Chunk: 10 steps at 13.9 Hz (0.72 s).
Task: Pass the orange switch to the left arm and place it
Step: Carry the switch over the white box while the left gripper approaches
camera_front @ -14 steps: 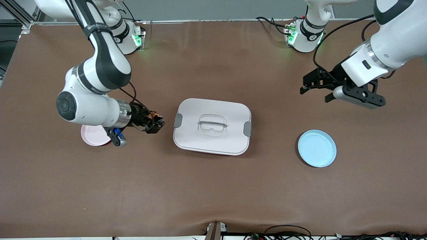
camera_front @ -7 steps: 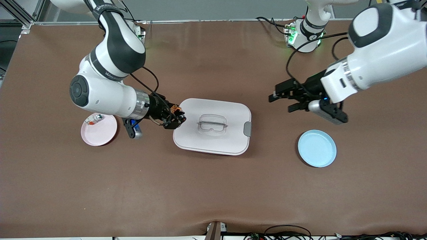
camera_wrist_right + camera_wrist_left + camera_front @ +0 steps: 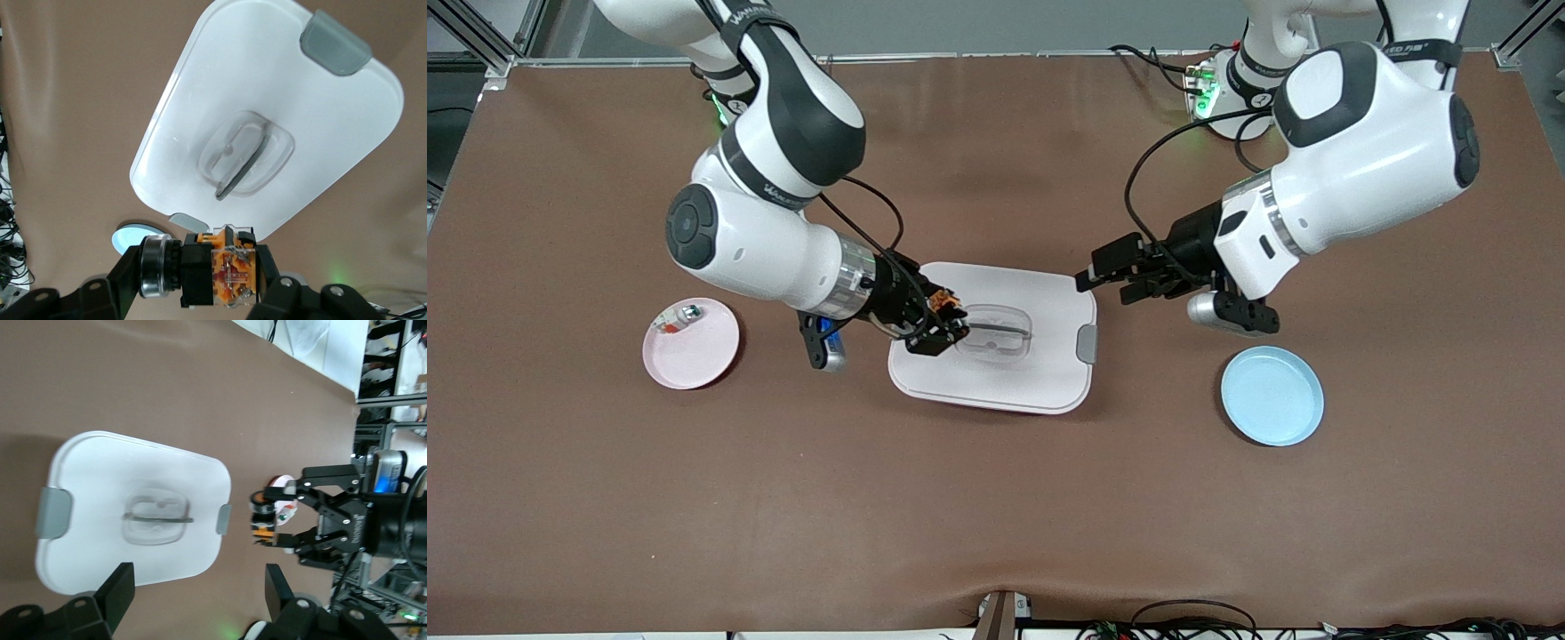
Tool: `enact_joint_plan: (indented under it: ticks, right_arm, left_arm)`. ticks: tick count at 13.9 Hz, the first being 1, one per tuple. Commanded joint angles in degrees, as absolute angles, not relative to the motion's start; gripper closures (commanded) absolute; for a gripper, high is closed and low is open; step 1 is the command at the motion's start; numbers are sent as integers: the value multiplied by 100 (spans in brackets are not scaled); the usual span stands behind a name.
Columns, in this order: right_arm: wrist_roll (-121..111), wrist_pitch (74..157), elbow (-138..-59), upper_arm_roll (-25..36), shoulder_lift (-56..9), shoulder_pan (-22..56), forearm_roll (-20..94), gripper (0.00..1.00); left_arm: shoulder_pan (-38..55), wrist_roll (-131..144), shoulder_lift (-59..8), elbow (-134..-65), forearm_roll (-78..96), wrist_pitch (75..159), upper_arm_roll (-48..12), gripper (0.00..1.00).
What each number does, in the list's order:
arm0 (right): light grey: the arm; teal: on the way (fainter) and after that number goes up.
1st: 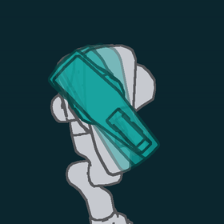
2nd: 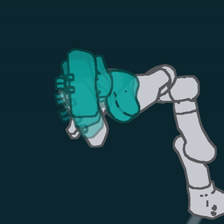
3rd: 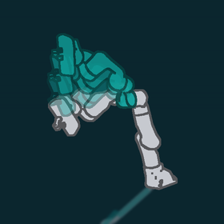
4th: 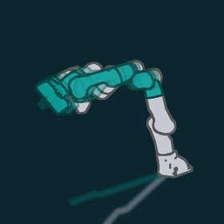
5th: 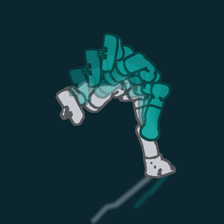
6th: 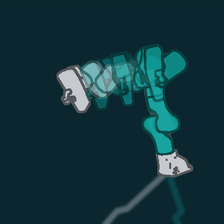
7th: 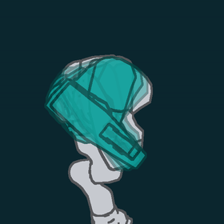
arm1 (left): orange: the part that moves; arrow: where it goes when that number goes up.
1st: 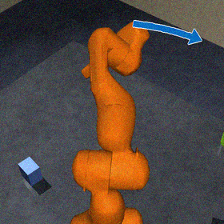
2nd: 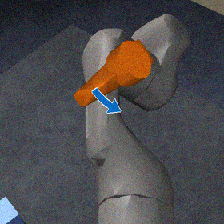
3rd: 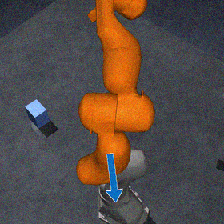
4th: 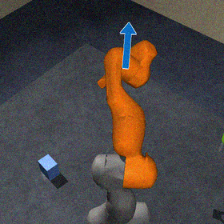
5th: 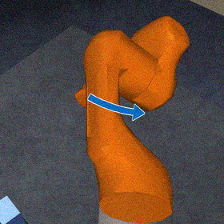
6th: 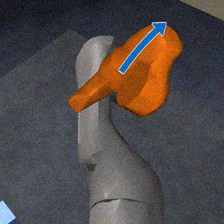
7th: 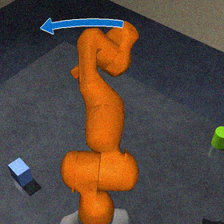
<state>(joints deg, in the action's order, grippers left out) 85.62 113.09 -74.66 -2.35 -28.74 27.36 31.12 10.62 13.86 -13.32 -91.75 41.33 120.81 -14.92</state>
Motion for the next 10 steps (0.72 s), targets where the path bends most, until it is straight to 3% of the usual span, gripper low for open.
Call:
enact_joint_plan:
  ticks: [1, 6, 10]
  right_arm:
    - [8920, 11294, -6848, -176, -3216, 2856, 3234, 100]
    - [9430, 11742, -6259, -176, -3638, 3041, 3480, 100]
    - [9808, 11751, -6012, -176, -3771, 3181, 3480, 100]
  left_arm:
    - [1204, 1372, -1476, -9184, 4403, 12383, -1503, 13]
    - [1274, 969, -1670, -9176, 4798, 12770, -1529, 14]
    - [1310, 177, -1793, -9176, 5308, 12823, -1521, 21]
